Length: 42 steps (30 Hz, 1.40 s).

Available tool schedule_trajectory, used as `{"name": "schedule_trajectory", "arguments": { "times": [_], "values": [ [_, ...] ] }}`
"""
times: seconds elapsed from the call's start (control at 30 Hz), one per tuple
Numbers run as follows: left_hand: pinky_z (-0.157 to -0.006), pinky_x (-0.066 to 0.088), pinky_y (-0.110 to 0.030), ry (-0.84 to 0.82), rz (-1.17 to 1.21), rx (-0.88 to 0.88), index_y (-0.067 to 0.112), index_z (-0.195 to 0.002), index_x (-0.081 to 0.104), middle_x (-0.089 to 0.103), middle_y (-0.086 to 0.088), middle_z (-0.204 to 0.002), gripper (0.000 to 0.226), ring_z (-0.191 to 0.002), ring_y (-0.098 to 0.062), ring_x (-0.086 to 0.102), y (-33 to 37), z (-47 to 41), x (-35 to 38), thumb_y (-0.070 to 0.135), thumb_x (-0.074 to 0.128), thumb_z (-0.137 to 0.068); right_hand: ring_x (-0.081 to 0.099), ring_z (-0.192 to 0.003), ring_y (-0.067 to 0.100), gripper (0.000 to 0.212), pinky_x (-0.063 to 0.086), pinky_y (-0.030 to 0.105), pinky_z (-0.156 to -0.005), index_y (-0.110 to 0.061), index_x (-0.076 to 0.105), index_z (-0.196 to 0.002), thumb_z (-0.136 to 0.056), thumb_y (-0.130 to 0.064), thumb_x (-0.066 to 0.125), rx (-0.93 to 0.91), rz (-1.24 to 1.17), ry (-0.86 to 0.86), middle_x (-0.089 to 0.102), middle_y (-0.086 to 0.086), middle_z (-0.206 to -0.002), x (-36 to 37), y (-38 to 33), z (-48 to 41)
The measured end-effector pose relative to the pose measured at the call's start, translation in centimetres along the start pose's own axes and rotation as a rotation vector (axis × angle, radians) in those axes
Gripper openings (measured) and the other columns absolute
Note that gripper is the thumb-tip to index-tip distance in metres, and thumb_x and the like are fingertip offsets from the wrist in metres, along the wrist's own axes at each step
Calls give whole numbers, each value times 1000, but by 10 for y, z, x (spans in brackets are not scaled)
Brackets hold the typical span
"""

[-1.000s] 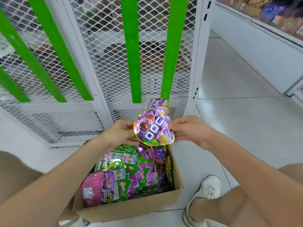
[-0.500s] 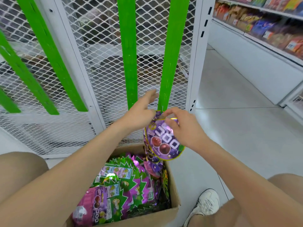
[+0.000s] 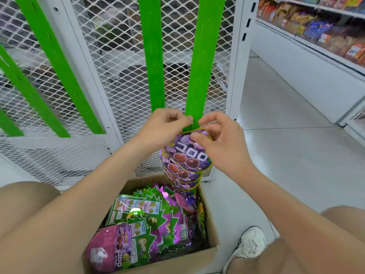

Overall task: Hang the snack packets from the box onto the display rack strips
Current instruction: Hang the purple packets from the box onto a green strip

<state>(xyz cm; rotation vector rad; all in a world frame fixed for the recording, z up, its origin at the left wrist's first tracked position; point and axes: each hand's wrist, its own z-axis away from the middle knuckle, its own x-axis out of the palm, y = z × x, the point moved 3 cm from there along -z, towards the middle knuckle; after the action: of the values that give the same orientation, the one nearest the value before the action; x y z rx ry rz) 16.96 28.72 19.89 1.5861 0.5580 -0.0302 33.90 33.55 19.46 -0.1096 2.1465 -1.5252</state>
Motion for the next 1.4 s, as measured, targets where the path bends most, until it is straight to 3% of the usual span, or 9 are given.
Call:
{"name": "schedule_trajectory", "arguments": {
  "times": [0.2, 0.4, 0.67, 0.83, 1.0, 1.13, 1.23, 1.3, 1.4],
  "values": [
    [-71, 39, -35, -92, 18, 63, 3, -90, 74, 66, -34, -89, 42, -76, -19, 54, 6, 21, -14, 41, 65, -104, 75, -70, 10, 44, 64, 40, -72, -28, 64, -95, -68, -30, 98, -7, -27, 173, 75, -6, -81, 5, -16, 2],
    [-70, 48, -16, -136, 6, 86, 14, -95, 77, 78, 0, -85, 16, -78, -3, 66, -2, 20, -18, 18, 65, -105, 76, -70, 15, 41, 64, 42, -70, -25, 70, -89, -61, -28, 101, 54, 11, 142, 76, -5, -81, 8, -11, -4],
    [-90, 57, -39, -48, -29, 67, 7, -102, 76, 81, -9, -99, 13, -94, -19, 74, -8, 16, -14, 14, 65, -104, 76, -76, 4, 16, 62, 23, -77, -16, 78, -100, -88, -7, 82, -9, -44, 88, 79, -7, -88, 6, -8, 0],
    [-78, 53, -29, -22, -31, 54, 13, -98, 74, 77, 1, -89, 13, -82, -6, 66, -9, 17, -9, 17, 64, -105, 72, -64, 4, 12, 59, 22, -68, -21, 74, -90, -86, -18, 84, 13, 146, 122, 75, -10, -80, 5, 2, 1],
    [-94, 58, -39, 12, -158, 147, 22, -104, 75, 79, 9, -97, 17, -94, -5, 73, -14, 19, -1, 10, 62, -105, 66, -62, 9, 23, 56, 26, -65, -24, 67, -104, -85, -28, 82, 17, 219, 71, 69, -7, -75, 10, 21, -7],
    [-83, 56, -41, 219, -634, 333, 20, -120, 61, 72, 6, -105, 20, -96, -19, 67, -24, 36, 15, 16, 60, -101, 55, -58, 17, 25, 45, 36, -61, -17, 62, -78, -89, -34, 76, -16, 338, 8, 61, 0, -61, 12, 36, -16],
    [-62, 43, -40, 368, -728, 323, 18, -104, 47, 60, 1, -84, 17, -76, -26, 56, -40, 53, 31, 24, 60, -94, 49, -59, 21, 33, 34, 39, -59, -12, 54, -73, -94, -32, 71, -28, 405, 32, 54, 2, -60, 5, 47, -27],
    [-57, 44, -38, 236, -832, 197, 21, -97, 47, 63, 0, -76, 22, -69, -31, 61, -70, 58, 51, 40, 56, -93, 49, -64, 22, 21, 31, 35, -62, -16, 58, -81, -96, -27, 67, -44, 440, 17, 56, -2, -66, 4, 54, -31],
    [-66, 48, -37, -166, -1145, -7, 24, -100, 56, 71, -4, -92, 31, -86, -35, 72, -132, 66, 83, 52, 46, -94, 52, -74, 27, 15, 41, 35, -67, -10, 66, -92, -94, -25, 64, 36, 577, -71, 65, 6, -80, 6, 73, -35]
  ]
}}
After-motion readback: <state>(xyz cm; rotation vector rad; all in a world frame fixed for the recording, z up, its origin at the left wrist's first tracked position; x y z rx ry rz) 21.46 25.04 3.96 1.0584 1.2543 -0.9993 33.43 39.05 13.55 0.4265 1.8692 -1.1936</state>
